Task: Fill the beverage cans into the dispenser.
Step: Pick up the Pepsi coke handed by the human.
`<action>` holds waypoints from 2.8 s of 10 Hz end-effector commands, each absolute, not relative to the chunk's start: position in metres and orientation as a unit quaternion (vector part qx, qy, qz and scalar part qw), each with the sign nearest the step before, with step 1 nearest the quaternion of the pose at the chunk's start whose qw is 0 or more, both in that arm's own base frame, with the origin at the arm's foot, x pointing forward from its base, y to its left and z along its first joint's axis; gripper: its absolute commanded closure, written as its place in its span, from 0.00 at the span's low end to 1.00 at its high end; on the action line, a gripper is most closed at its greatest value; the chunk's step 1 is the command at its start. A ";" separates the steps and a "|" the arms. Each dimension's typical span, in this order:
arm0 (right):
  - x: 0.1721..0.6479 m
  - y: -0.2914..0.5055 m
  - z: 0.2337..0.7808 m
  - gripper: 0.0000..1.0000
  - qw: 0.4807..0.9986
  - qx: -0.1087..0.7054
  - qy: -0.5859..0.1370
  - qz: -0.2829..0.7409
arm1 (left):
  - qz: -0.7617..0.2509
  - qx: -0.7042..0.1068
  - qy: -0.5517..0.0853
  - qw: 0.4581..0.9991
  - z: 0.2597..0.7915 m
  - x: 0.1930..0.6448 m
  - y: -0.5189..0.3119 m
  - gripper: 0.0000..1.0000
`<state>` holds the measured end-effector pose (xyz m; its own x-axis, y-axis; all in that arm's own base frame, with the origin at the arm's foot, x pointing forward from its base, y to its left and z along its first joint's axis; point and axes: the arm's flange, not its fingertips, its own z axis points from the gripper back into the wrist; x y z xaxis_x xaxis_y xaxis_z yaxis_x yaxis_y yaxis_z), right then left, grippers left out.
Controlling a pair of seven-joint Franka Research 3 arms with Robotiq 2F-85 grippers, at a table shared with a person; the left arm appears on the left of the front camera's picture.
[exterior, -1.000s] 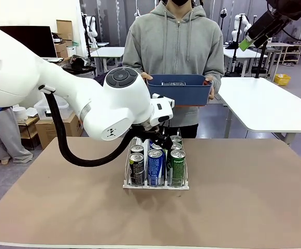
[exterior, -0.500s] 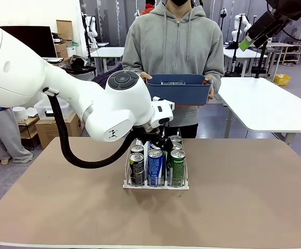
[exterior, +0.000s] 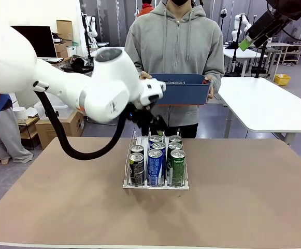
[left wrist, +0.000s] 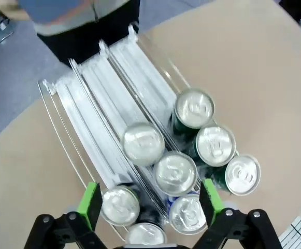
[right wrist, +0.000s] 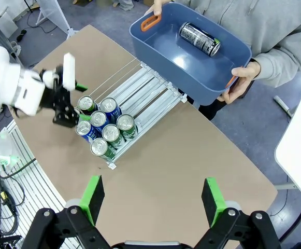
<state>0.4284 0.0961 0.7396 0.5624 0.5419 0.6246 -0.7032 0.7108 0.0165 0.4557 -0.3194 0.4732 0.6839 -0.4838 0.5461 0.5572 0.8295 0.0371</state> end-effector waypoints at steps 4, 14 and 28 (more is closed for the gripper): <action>0.428 0.095 0.739 0.00 0.870 0.142 -0.304 0.362 | -0.327 -0.146 -0.292 0.887 0.581 0.515 -0.244 0.00; 0.428 0.095 0.739 0.00 0.870 0.142 -0.304 0.362 | -0.364 -0.142 -0.230 0.891 0.674 0.478 -0.138 0.00; 0.428 0.095 0.739 0.00 0.870 0.142 -0.304 0.362 | -0.428 -0.194 -0.263 0.843 0.682 0.463 -0.125 0.00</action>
<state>0.4285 0.0959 0.7396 0.5626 0.5416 0.6246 -0.7030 0.7110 0.0167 0.4632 -0.1260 0.6815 0.4946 -0.6147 0.6144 0.8195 0.5653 -0.0941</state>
